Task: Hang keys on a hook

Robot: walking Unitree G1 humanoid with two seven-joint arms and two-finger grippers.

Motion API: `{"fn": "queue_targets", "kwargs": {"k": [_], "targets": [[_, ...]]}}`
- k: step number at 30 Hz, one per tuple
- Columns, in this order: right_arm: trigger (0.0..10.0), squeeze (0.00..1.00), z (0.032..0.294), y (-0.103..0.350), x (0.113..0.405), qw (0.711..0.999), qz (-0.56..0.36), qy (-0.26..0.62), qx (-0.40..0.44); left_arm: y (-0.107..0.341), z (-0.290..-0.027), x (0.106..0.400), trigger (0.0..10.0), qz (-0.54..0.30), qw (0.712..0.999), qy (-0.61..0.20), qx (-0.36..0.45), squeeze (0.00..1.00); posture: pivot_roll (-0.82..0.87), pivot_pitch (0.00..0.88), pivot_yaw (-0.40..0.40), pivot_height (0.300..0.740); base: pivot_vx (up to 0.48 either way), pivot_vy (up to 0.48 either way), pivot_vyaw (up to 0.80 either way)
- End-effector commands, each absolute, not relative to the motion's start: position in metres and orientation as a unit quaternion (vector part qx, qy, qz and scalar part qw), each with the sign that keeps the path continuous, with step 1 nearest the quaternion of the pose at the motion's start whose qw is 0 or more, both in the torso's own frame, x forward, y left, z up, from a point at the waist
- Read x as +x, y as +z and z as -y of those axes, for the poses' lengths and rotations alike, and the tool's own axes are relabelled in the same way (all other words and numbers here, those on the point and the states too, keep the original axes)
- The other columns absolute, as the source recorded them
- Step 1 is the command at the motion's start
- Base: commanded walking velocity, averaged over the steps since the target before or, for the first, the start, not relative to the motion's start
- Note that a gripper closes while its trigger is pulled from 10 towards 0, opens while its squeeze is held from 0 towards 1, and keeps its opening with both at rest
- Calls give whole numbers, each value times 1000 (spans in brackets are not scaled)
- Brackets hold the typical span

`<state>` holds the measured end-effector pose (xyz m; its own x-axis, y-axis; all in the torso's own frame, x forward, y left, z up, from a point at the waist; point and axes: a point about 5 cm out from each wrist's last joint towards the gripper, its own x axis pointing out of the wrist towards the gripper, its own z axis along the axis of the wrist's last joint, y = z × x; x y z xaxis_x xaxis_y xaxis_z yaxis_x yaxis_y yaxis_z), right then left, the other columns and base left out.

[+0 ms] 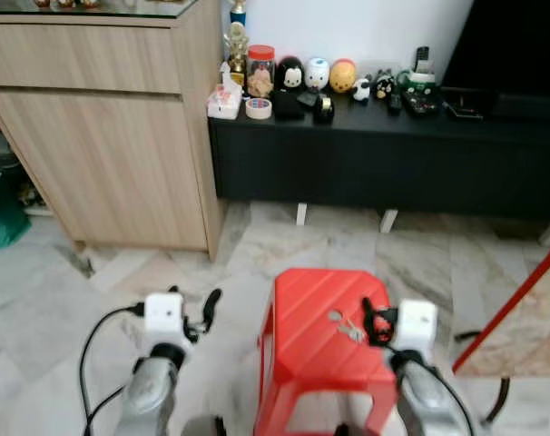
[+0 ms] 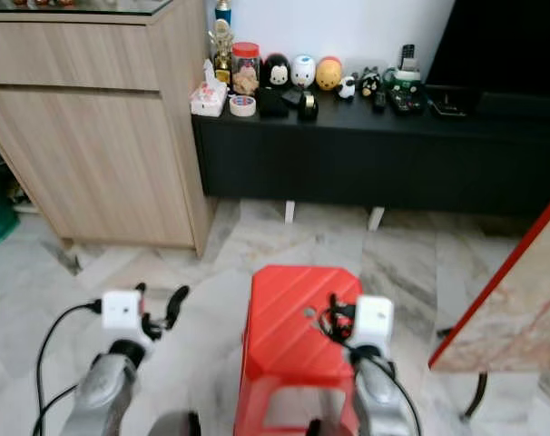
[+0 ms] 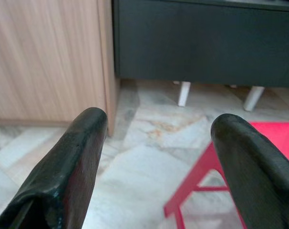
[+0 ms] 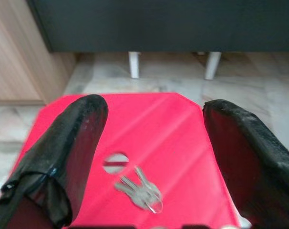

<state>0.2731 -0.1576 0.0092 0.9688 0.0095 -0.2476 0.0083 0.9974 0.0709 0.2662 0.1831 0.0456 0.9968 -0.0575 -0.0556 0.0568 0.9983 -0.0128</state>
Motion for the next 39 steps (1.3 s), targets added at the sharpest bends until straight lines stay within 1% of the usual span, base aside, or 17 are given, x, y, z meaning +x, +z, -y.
{"fn": "queue_targets", "kwargs": {"k": [1,6,11,18,26,30,37,39], "targets": [[10000,0,172,9,272,992,-125,-15,25,46,-173,268,10000,-26,999,-40,-19,0,25,0,-49,613,274,0,0],[10000,0,172,9,272,992,-126,-12,26,47,-172,268,10000,-25,999,-41,-19,0,20,0,-49,613,275,0,800],[10000,0,173,7,271,991,-132,-13,30,47,-172,269,10000,-23,999,-42,-21,0,19,0,-49,613,267,0,0],[10000,0,175,2,269,988,-150,-14,25,47,-171,269,10000,-24,998,-44,-22,0,19,0,-49,613,0,0,0],[10000,0,182,-10,270,978,-210,-3,0,45,-170,268,10000,-30,998,-48,-23,0,18,0,-48,613,0,0,0],[10000,0,186,-5,275,980,-200,-9,-1,44,-169,268,10000,-32,998,-49,-24,0,24,0,-49,613,0,0,0],[10000,0,184,-4,276,980,-197,3,-7,43,-169,267,10000,-34,998,-50,-24,0,22,0,-47,613,0,0,0],[10000,0,182,-5,276,981,-195,11,-9,43,-169,267,10000,-34,998,-50,-25,0,22,0,-47,613,0,0,681]]}}
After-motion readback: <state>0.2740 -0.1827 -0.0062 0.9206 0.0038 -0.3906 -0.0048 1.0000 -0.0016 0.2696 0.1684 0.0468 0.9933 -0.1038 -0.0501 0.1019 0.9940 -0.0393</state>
